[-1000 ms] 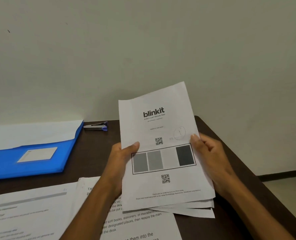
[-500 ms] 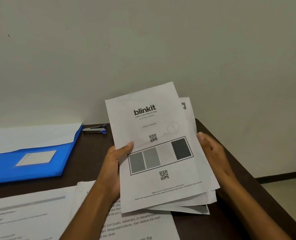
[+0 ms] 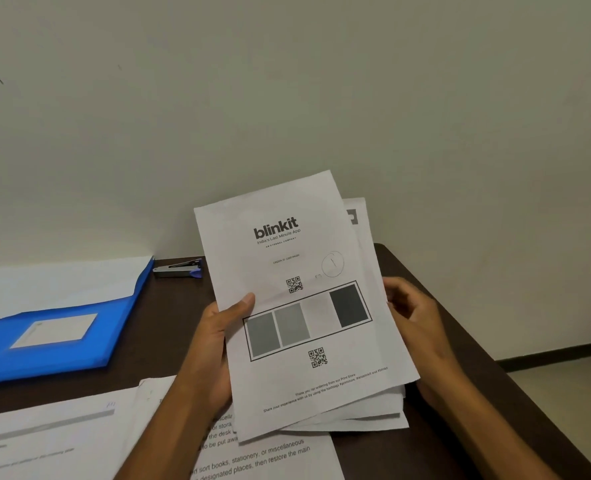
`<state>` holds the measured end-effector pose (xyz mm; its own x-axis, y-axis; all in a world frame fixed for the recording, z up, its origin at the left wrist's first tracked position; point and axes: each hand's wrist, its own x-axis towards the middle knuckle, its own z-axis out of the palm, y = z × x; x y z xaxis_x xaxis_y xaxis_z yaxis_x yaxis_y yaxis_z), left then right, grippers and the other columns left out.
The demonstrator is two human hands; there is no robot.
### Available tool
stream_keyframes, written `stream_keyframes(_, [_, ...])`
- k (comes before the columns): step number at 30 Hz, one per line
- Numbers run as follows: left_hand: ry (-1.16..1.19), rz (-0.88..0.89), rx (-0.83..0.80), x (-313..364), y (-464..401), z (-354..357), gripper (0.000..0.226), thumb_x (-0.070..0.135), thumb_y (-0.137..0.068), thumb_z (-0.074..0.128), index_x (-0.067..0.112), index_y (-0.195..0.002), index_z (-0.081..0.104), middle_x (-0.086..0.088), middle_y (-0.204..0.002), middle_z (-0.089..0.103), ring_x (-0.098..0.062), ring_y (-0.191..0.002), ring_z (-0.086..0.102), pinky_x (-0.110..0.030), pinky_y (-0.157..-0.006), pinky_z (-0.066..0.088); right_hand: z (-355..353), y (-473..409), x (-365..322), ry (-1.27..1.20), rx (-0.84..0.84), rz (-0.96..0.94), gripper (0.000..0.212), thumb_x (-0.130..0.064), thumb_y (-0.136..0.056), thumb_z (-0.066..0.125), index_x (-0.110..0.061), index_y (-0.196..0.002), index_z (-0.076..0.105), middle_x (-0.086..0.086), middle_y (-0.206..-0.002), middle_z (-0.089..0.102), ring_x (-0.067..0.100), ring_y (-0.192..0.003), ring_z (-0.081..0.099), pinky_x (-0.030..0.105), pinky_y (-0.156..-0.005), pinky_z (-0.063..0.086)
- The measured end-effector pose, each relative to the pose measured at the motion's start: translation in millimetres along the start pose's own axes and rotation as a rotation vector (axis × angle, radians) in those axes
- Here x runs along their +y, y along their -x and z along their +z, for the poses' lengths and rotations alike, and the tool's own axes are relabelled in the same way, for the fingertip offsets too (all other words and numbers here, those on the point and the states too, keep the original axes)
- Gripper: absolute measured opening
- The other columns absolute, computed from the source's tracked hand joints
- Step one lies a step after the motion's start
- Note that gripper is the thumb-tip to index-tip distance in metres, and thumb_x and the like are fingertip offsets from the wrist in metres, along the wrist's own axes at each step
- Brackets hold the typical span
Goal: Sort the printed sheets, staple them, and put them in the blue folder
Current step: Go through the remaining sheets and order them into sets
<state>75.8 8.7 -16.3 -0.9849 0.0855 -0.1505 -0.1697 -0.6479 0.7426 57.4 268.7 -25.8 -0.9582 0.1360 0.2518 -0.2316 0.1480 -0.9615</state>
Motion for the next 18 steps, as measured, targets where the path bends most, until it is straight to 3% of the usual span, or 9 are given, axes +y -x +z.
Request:
stream_keyframes(3, [0.035, -0.014, -0.008, 0.3, -0.7, -0.3, 0.042, 0.020, -0.092, 0.066, 0.020, -0.134, 0.063, -0.019, -0.124, 0.075, -0.046, -0.109, 0.073, -0.063, -0.079, 0.063, 0.5, -2.8, 3.6, 0.018, -0.021, -0.001, 0.027, -0.030, -0.095, 0.073, -0.032, -0.122, 0.070, -0.014, -0.112, 0.077, 0.011, -0.105, 0.074, 0.039, -0.090, 0.063])
stream_keyframes(6, [0.062, -0.014, -0.013, 0.5, -1.8, -1.0, 0.041, 0.020, -0.091, 0.066, 0.021, -0.132, 0.066, -0.019, -0.126, 0.074, -0.049, -0.116, 0.069, -0.069, -0.092, 0.057, -2.6, -5.8, 5.2, -0.002, -0.055, 0.016, 0.033, -0.026, -0.098, 0.070, -0.036, -0.130, 0.066, -0.017, -0.118, 0.075, 0.008, -0.110, 0.072, 0.035, -0.091, 0.062])
stream_keyframes(12, [0.031, -0.018, -0.008, -0.4, -1.9, -0.5, 0.043, 0.019, -0.097, 0.064, 0.017, -0.139, 0.061, -0.019, -0.128, 0.073, -0.048, -0.119, 0.068, -0.069, -0.105, 0.047, -0.4, -3.3, -1.9, -0.147, -0.047, 0.067, 0.036, -0.014, -0.098, 0.069, -0.029, -0.131, 0.065, -0.002, -0.112, 0.079, 0.022, -0.096, 0.079, 0.031, -0.069, 0.063])
stream_keyframes(15, [-0.007, -0.017, -0.001, -1.8, -2.7, -1.9, 0.042, 0.019, -0.099, 0.063, 0.017, -0.140, 0.060, -0.019, -0.129, 0.073, -0.047, -0.118, 0.069, -0.068, -0.095, 0.056, -1.9, -3.2, -3.2, -0.104, 0.053, -0.019, 0.041, -0.020, -0.090, 0.076, -0.024, -0.129, 0.066, -0.002, -0.106, 0.080, 0.019, -0.094, 0.079, 0.028, -0.070, 0.063])
stream_keyframes(18, [-0.077, 0.006, -0.008, -1.8, -2.4, -1.0, 0.031, 0.019, -0.099, 0.061, 0.017, -0.130, 0.066, -0.017, -0.124, 0.075, -0.045, -0.113, 0.072, -0.063, -0.090, 0.060, -3.9, -2.2, -3.6, -0.059, 0.079, -0.079, 0.042, -0.020, -0.090, 0.080, -0.026, -0.129, 0.066, -0.002, -0.103, 0.080, 0.019, -0.094, 0.079, 0.035, -0.076, 0.065])
